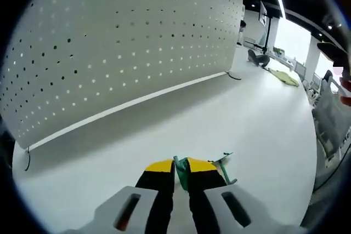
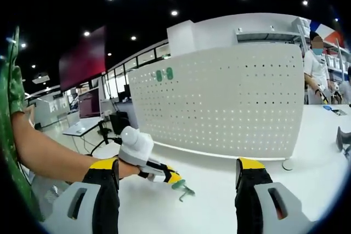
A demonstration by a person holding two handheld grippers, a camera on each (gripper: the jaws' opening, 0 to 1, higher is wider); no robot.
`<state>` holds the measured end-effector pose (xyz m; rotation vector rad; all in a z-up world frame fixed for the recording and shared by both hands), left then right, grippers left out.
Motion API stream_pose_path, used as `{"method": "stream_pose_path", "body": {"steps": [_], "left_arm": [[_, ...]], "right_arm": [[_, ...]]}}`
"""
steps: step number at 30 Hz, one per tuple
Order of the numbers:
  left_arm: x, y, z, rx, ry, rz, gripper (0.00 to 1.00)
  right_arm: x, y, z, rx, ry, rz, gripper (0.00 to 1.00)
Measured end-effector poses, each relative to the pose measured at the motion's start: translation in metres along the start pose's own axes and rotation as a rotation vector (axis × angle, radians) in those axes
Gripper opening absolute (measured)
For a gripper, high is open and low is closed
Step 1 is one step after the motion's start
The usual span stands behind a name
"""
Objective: Insert the hook assembly into the mounting plate slot until the hook locks in place.
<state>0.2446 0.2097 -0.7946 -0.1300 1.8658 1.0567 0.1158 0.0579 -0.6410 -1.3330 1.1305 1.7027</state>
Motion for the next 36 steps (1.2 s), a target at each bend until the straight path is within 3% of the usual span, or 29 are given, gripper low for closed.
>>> {"method": "stream_pose_path", "body": {"steps": [25, 36], "left_arm": [[0.0015, -0.0014, -0.0001, 0.002, -0.016, 0.017, 0.03], [-0.0043, 0.0076, 0.0029, -0.011, -0.029, -0.012, 0.03]], "right_arm": [[-0.0005, 0.0009, -0.0022, 0.005, -0.002, -0.002, 0.89], [-0.0029, -0.0005, 0.0006, -0.004, 0.004, -0.007, 0.89]]}}
Point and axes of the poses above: the point that each gripper's makers call its tool centre point, and the gripper's own axes: y roughly backward along the fingers, z roughly to its left, x roughly out of its underside, the point moved 6 cm from there along y, roughly backward along the fingers, and after that the axes turned 9 degrees about x, right-handed, at the moved point
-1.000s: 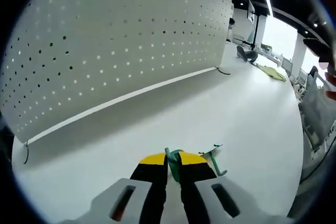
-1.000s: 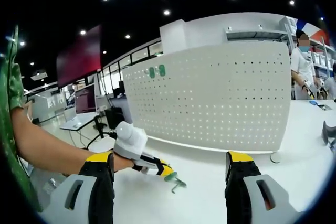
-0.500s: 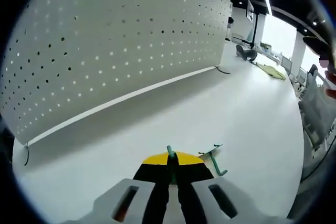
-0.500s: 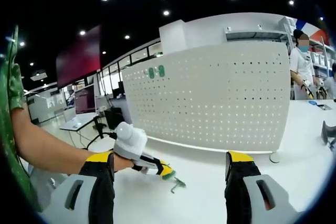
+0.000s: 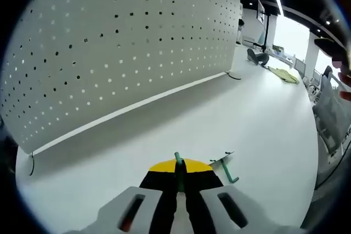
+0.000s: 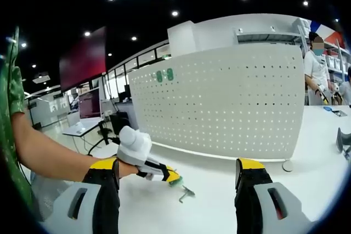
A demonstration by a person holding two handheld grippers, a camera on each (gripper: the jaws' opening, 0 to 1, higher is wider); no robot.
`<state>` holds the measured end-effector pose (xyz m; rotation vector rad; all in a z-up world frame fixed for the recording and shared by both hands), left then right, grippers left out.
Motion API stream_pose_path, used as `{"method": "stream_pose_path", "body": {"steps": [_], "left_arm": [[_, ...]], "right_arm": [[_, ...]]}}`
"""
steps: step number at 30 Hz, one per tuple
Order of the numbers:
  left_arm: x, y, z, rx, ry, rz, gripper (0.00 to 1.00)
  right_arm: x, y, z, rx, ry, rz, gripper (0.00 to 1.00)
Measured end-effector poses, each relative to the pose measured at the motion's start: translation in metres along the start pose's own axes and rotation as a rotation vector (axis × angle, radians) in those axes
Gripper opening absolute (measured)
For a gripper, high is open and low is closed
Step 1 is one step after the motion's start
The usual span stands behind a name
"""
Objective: Insert the hook assembly into the mounting plate slot until the hook locks in place.
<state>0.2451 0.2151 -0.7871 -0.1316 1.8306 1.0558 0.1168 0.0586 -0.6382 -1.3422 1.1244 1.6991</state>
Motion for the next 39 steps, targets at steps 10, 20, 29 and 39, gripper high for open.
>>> {"method": "stream_pose_path", "body": {"steps": [10, 20, 29, 39], "left_arm": [[-0.013, 0.015, -0.004, -0.006, -0.018, -0.056, 0.03], [-0.035, 0.040, -0.009, -0.015, -0.047, -0.155, 0.03], [-0.058, 0.067, -0.018, -0.028, -0.074, -0.256, 0.03], [-0.077, 0.098, -0.024, -0.041, -0.099, -0.346, 0.02]], "right_arm": [[-0.004, 0.000, 0.004, -0.009, 0.011, -0.005, 0.89], [-0.010, 0.001, 0.010, -0.021, 0.023, -0.018, 0.89], [-0.017, 0.003, 0.014, -0.028, 0.039, -0.031, 0.89], [-0.026, 0.004, 0.021, -0.041, 0.059, -0.050, 0.89]]}}
Point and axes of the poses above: the point that each gripper's makers call its tool centre point, and the gripper's own axes: y roughly backward along the fingers, z roughly to its left, x roughly out of its underside, the point moved 6 cm from there along y, roughly backward along the fingers, and after that the axes turned 9 degrees about x, right-handed, at the moved point
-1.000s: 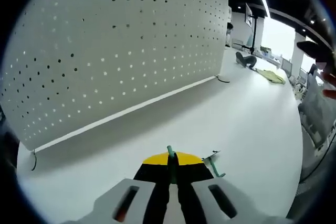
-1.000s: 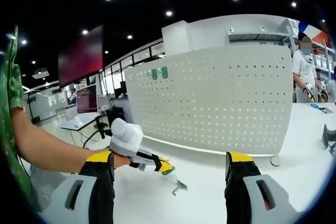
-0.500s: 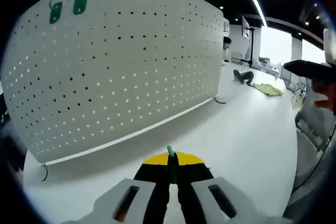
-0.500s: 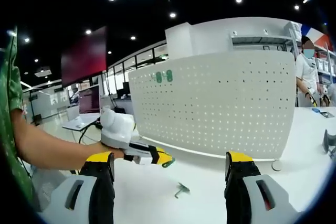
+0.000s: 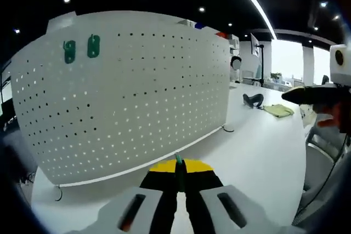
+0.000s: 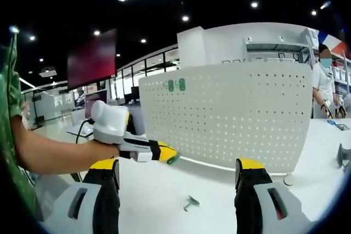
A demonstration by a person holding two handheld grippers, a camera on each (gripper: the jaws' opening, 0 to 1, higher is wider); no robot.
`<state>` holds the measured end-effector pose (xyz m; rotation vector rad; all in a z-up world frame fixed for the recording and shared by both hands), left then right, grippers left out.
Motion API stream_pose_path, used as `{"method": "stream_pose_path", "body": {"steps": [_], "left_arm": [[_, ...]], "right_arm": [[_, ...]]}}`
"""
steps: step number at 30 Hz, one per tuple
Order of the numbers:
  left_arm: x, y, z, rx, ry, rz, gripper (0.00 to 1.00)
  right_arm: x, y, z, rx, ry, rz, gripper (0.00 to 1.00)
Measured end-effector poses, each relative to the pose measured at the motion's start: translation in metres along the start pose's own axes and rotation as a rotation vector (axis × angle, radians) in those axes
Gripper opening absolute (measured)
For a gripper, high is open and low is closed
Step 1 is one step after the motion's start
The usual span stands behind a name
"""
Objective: Insert the hook assembly into the mounting plate slot until the hook locks in place.
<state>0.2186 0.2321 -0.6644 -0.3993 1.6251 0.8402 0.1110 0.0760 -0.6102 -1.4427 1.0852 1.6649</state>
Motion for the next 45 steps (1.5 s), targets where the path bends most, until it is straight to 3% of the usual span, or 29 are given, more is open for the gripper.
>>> {"method": "stream_pose_path", "body": {"steps": [9, 20, 31, 45], "left_arm": [[-0.034, 0.027, -0.014, 0.020, -0.056, -0.097, 0.02], [-0.060, 0.055, -0.033, 0.042, -0.116, -0.173, 0.02], [-0.065, 0.071, -0.044, 0.071, -0.150, -0.197, 0.03], [-0.061, 0.085, -0.067, 0.144, -0.200, -0.218, 0.03]], "right_arm": [[-0.009, 0.003, 0.006, -0.008, 0.017, -0.021, 0.88], [-0.019, 0.008, 0.010, -0.009, 0.031, -0.045, 0.88], [-0.025, 0.012, 0.017, -0.049, 0.021, -0.047, 0.75], [-0.029, 0.012, 0.029, -0.142, -0.057, 0.000, 0.45]]}}
Point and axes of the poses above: the point that each gripper's makers call its tool centre point, and the gripper's own axes: y roughly backward along the fingers, z roughly to its left, x roughly out of its underside, the point moved 6 cm from there along y, roughly backward along the fingers, and after that the axes turned 9 degrees about x, right-handed, at the moved point
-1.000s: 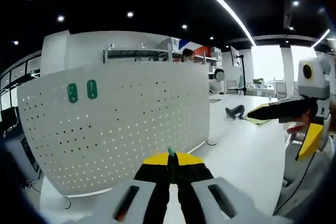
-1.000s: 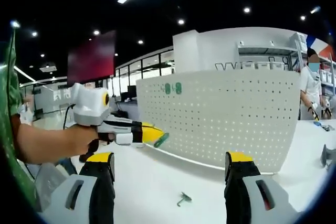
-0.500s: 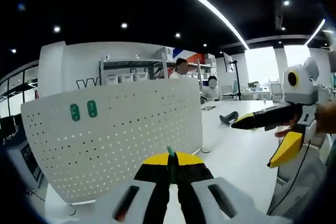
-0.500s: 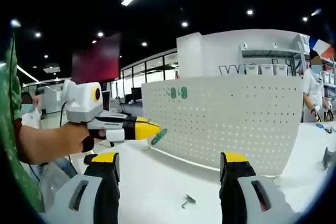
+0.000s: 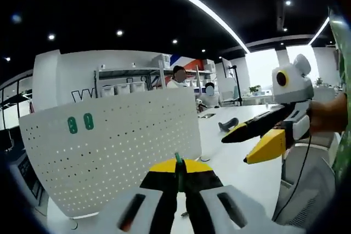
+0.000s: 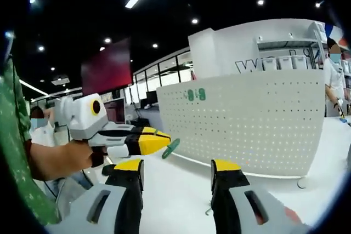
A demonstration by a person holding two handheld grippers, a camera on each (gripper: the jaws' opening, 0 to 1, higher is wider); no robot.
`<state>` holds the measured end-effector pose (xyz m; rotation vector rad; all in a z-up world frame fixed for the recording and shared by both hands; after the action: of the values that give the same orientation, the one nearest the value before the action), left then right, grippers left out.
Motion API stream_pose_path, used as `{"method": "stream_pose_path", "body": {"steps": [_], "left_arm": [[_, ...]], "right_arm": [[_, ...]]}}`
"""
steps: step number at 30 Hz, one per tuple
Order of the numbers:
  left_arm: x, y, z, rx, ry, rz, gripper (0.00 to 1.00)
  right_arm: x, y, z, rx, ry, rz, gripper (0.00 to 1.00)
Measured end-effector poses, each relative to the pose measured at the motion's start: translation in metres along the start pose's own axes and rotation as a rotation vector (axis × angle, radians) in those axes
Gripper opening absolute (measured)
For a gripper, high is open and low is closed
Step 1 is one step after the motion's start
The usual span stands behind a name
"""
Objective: Insert the hook assembly into the mounting plate slot until the hook locks in place.
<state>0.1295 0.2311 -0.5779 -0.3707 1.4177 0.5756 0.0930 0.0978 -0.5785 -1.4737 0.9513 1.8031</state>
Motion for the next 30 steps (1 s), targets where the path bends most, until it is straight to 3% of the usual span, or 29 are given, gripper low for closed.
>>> {"method": "stream_pose_path", "body": {"steps": [19, 30], "left_arm": [[0.001, 0.006, -0.036, 0.106, -0.065, -0.013, 0.03], [-0.001, 0.006, -0.047, 0.149, -0.095, -0.026, 0.03]], "right_arm": [[0.000, -0.003, 0.004, -0.040, -0.049, 0.055, 0.16], [0.003, -0.002, 0.004, -0.054, -0.096, 0.087, 0.07]]}}
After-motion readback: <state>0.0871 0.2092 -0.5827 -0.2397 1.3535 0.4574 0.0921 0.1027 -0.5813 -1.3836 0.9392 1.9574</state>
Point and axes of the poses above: the point that each gripper's makers call its tool centre point, and the gripper's own axes: y roughly backward along the fingers, z roughly to its left, x roughly out of its underside, the point moved 6 cm from there along y, roughly backward along the fingers, and after that the axes turned 9 degrees about x, right-handed, at the moved point
